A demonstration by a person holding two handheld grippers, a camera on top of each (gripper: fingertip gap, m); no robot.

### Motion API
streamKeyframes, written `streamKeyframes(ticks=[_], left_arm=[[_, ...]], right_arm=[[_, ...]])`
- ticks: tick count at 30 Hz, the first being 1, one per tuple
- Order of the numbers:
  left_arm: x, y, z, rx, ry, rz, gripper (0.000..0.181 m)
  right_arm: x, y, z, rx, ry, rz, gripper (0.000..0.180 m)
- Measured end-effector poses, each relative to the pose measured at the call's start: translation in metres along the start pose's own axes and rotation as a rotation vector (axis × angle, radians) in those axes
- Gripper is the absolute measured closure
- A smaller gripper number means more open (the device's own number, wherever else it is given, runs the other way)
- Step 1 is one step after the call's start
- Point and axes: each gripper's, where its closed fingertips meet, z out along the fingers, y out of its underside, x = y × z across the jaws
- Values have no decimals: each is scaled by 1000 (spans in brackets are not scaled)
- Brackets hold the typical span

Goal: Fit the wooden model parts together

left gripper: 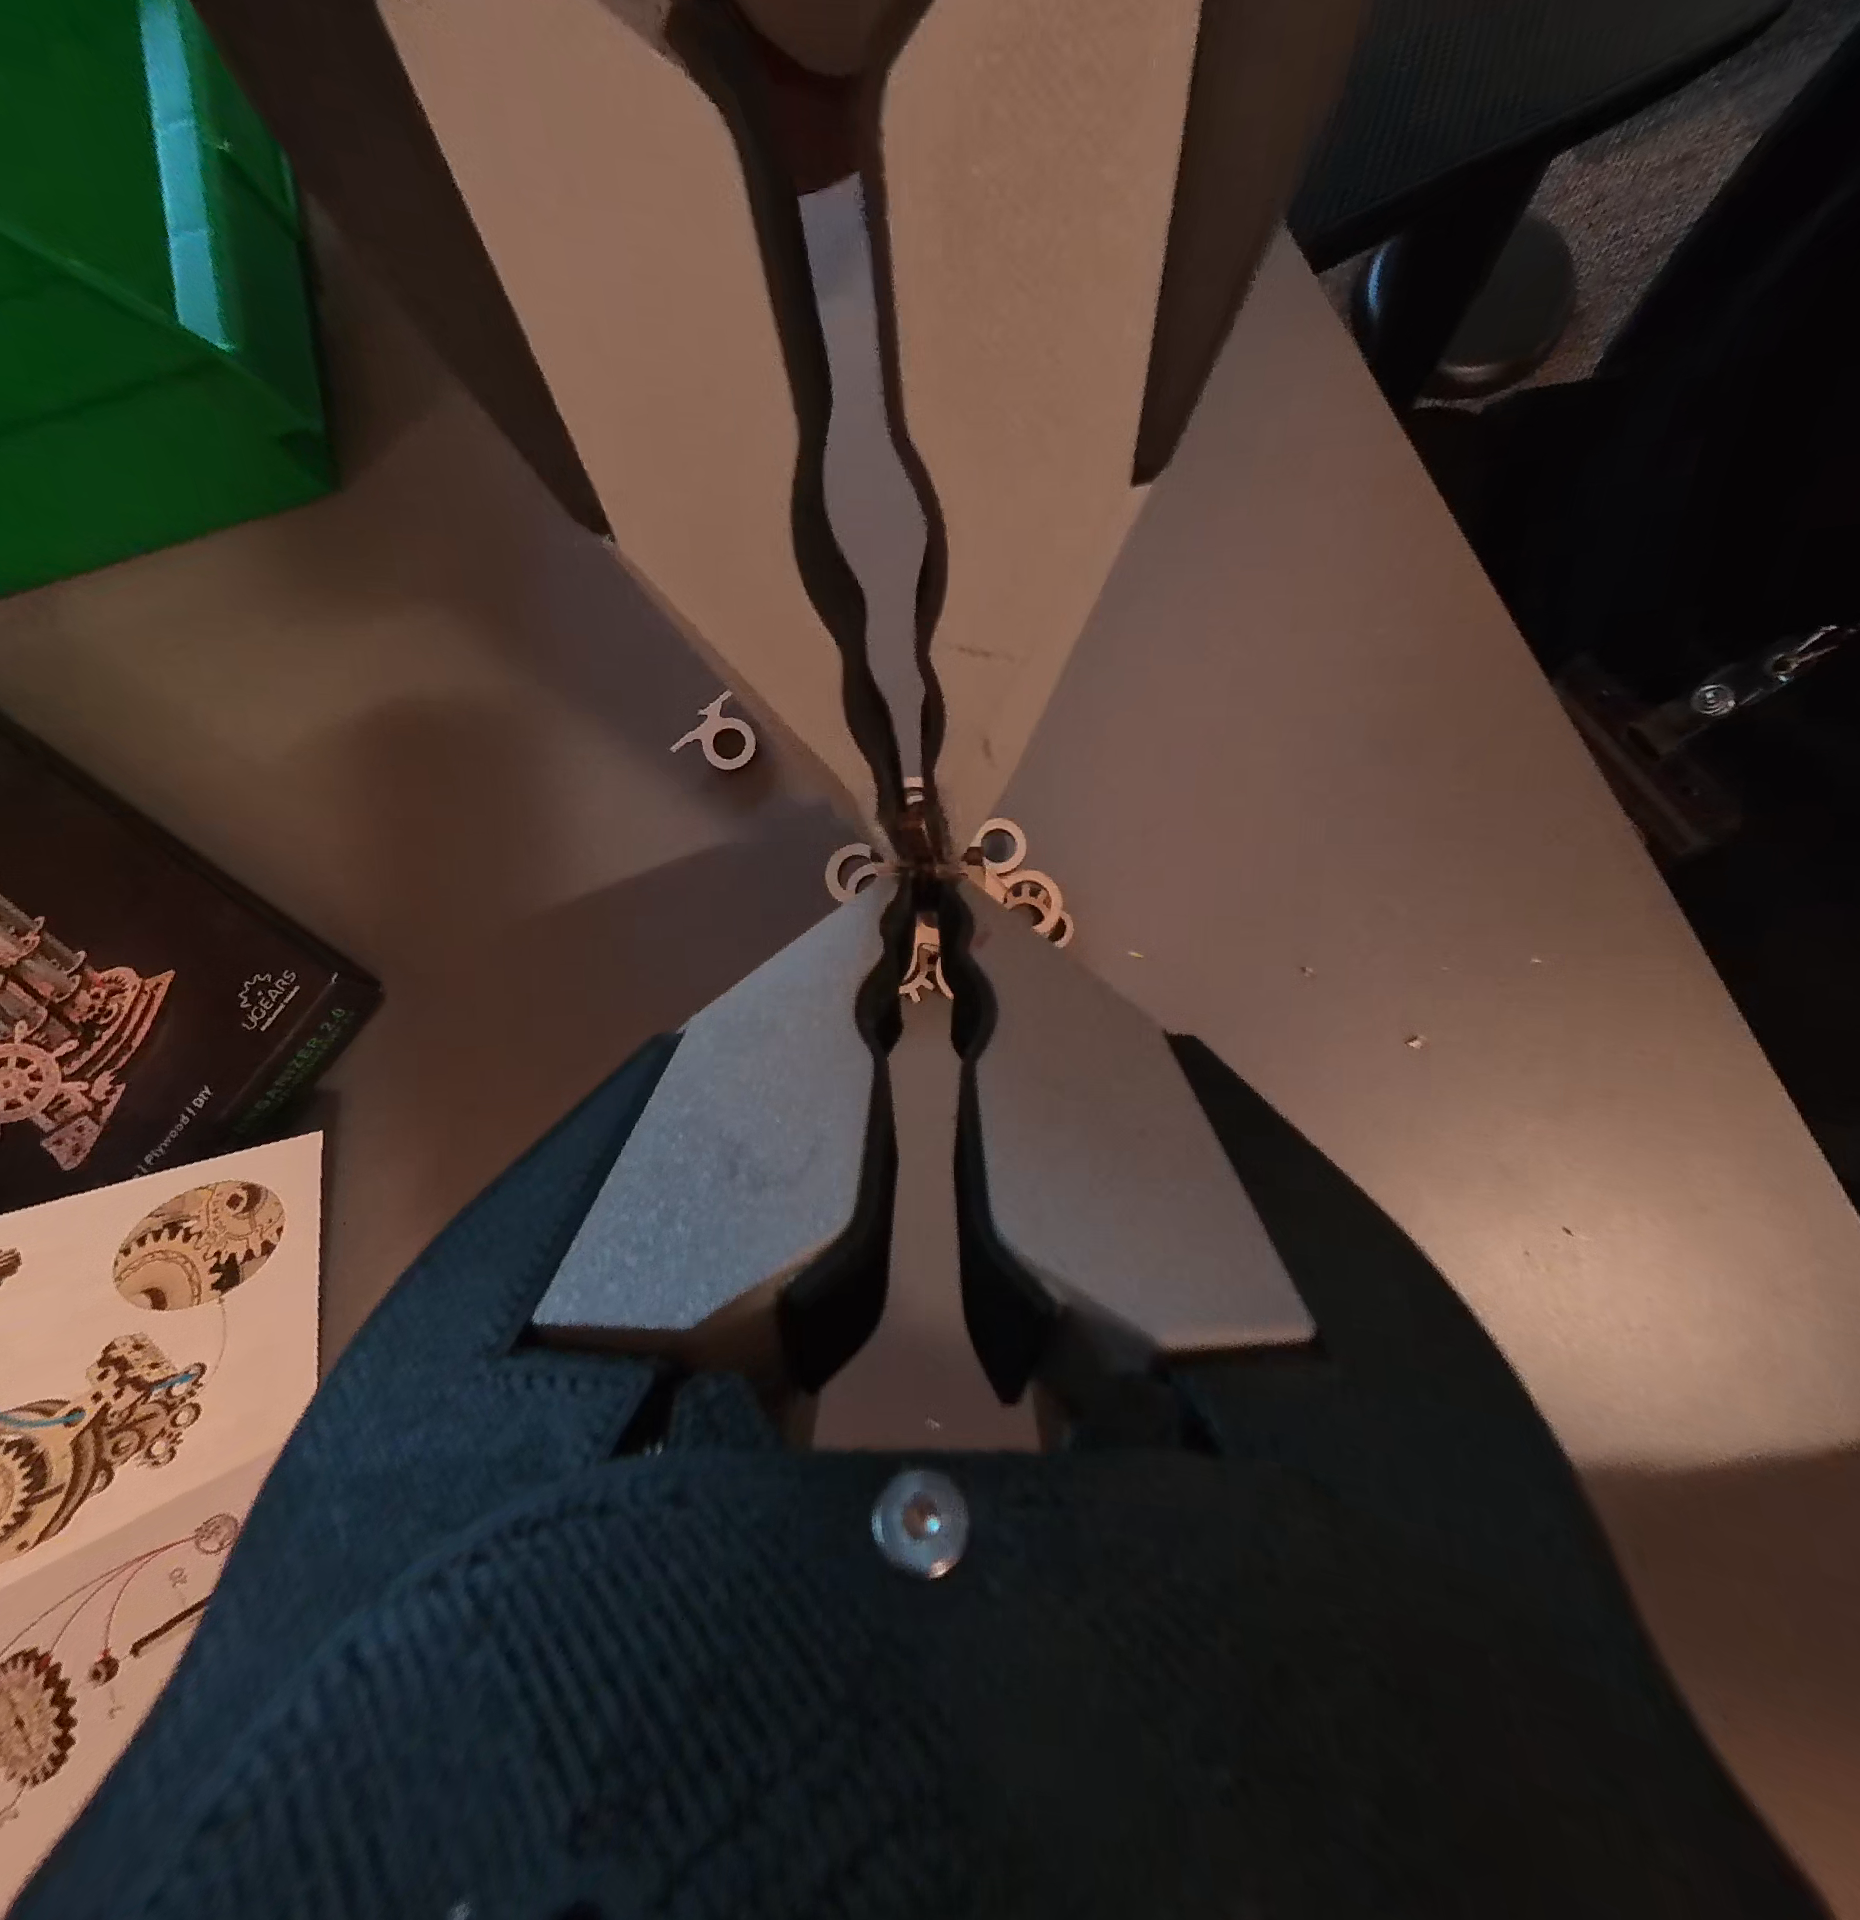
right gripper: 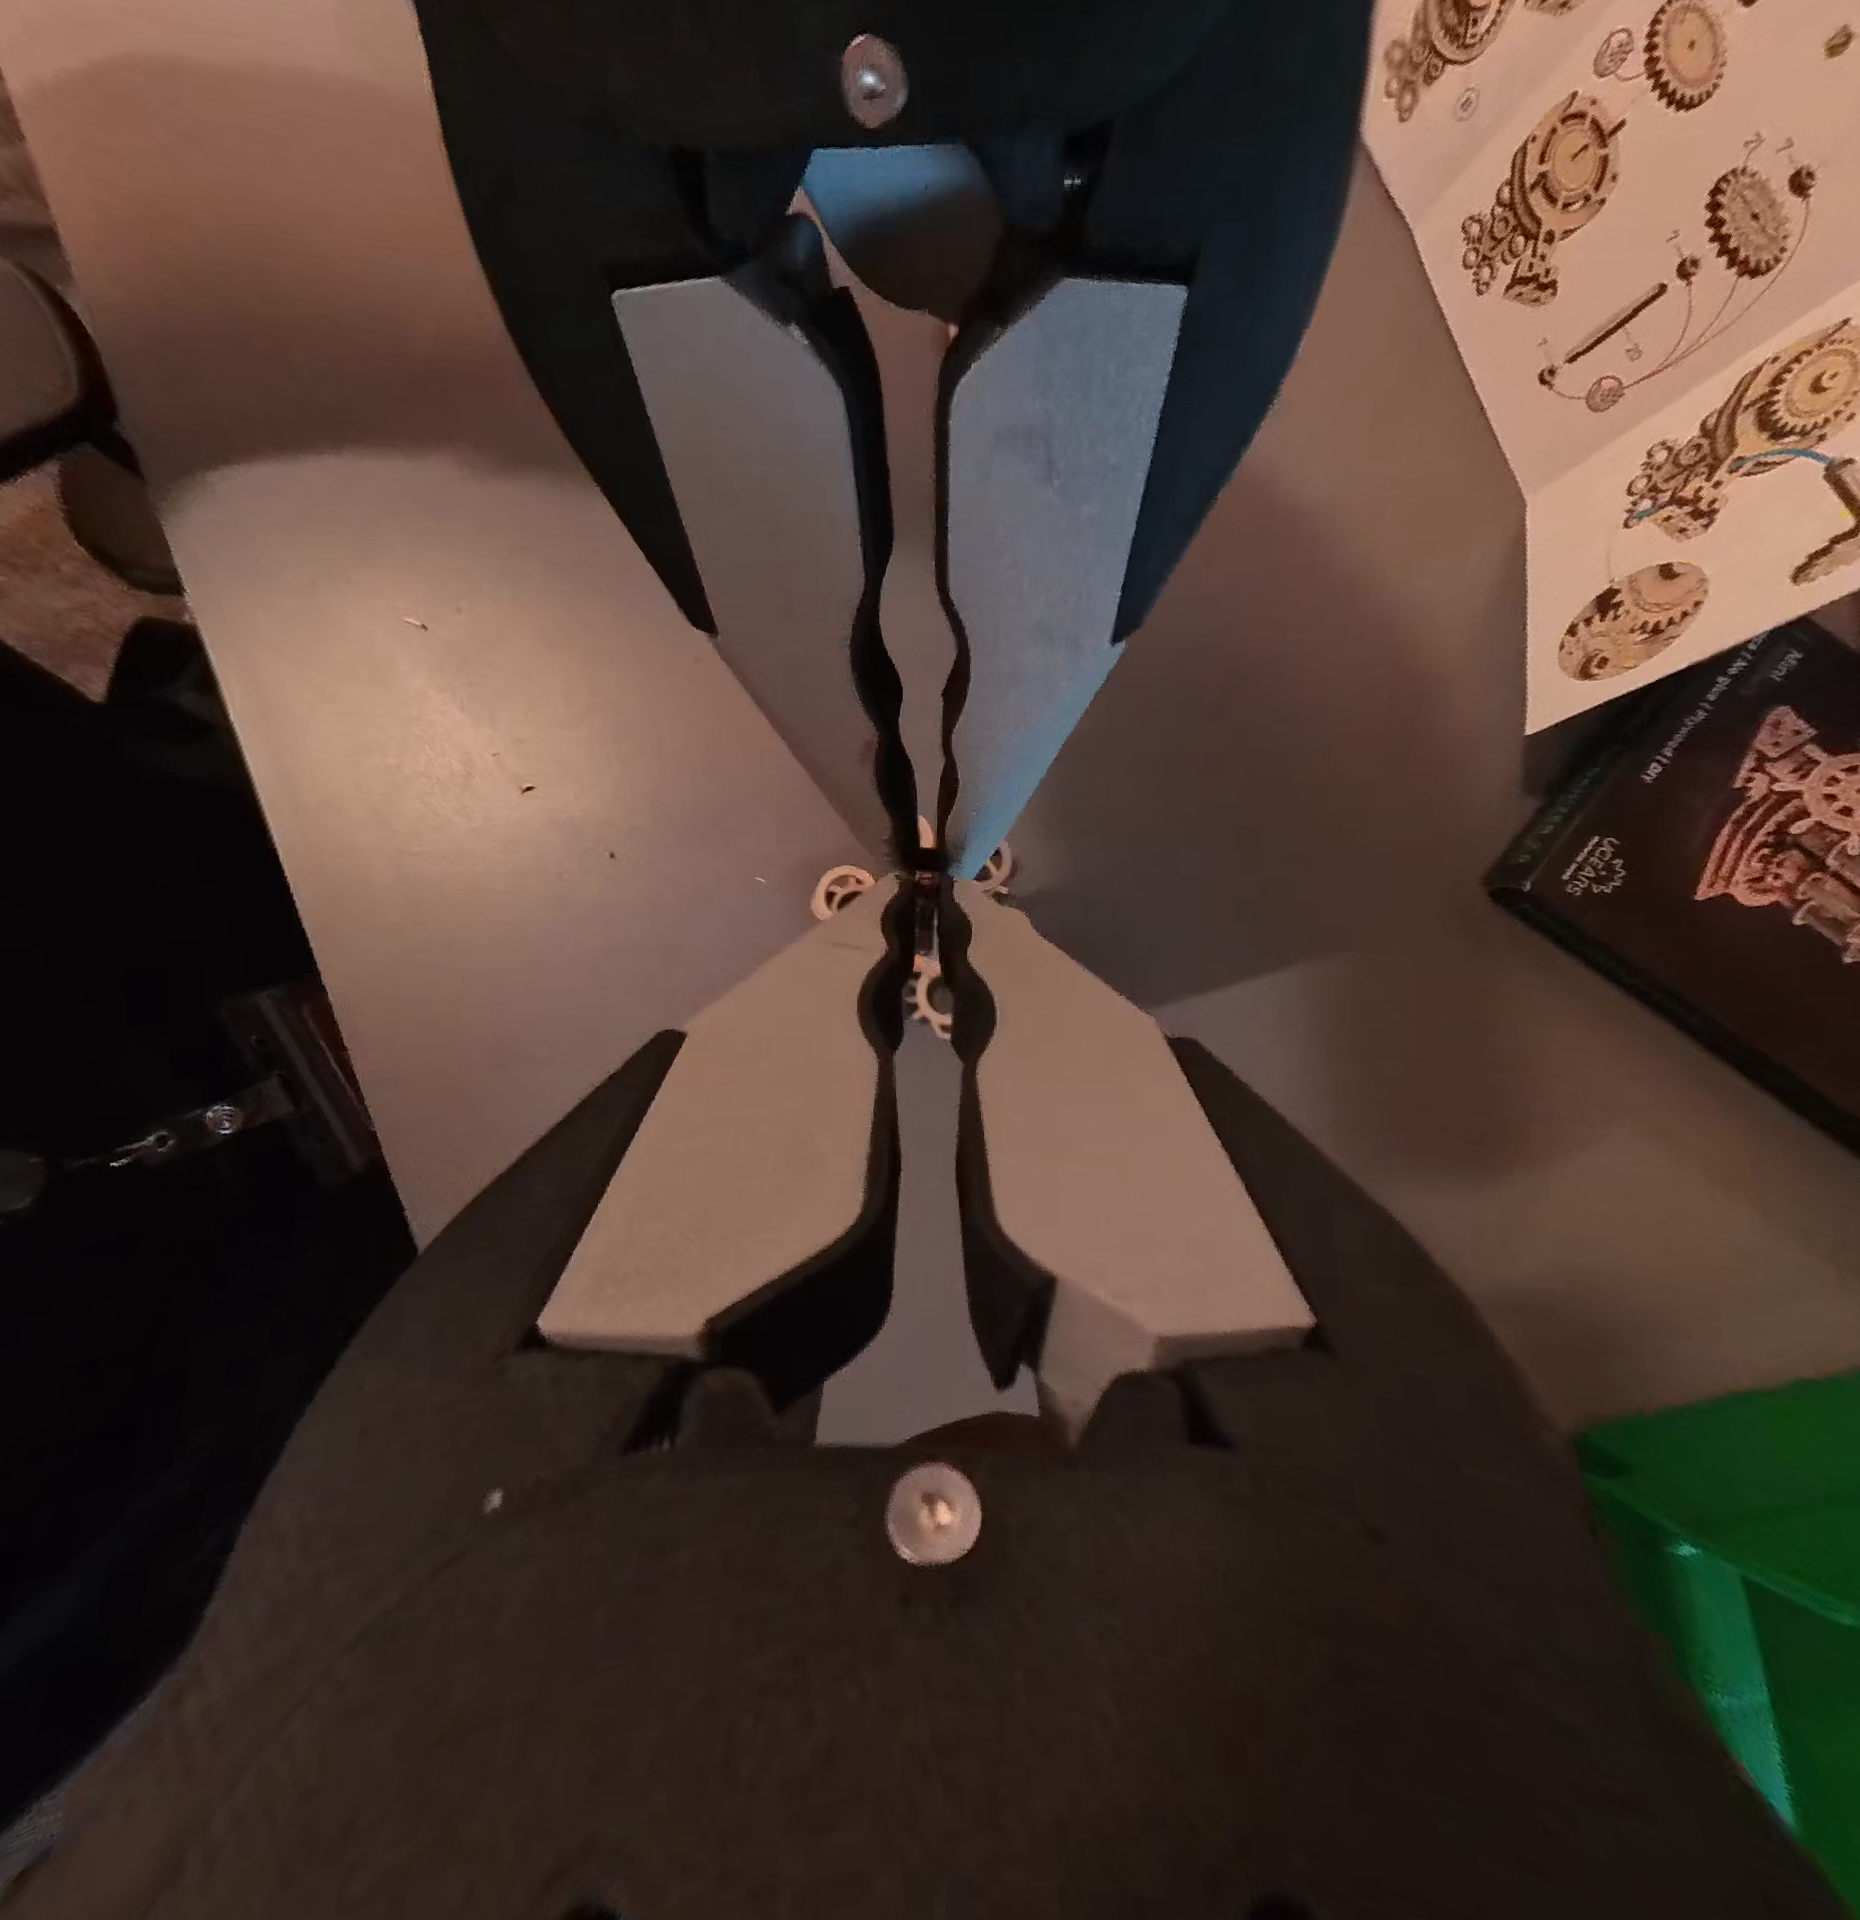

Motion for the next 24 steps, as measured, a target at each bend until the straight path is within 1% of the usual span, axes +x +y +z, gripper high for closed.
streamKeyframes(ticks=[5,10,15,18,22,24], left_arm=[[1,-1,1,-12,5,-6,180],[3,0,1,-42,18,-1,180],[2,0,1,-53,32,-10,180],[3,0,1,-47,18,-5,180],[3,2,0,-65,-3,3,180],[3,2,0,-67,13,-7,180]], right_arm=[[-2,2,0,-26,23,-51,180],[-3,3,0,-18,51,-37,180],[-2,2,0,77,20,22,180],[-3,2,0,127,20,23,180],[-3,0,2,54,48,-23,180],[-4,1,1,78,26,-4,180]])
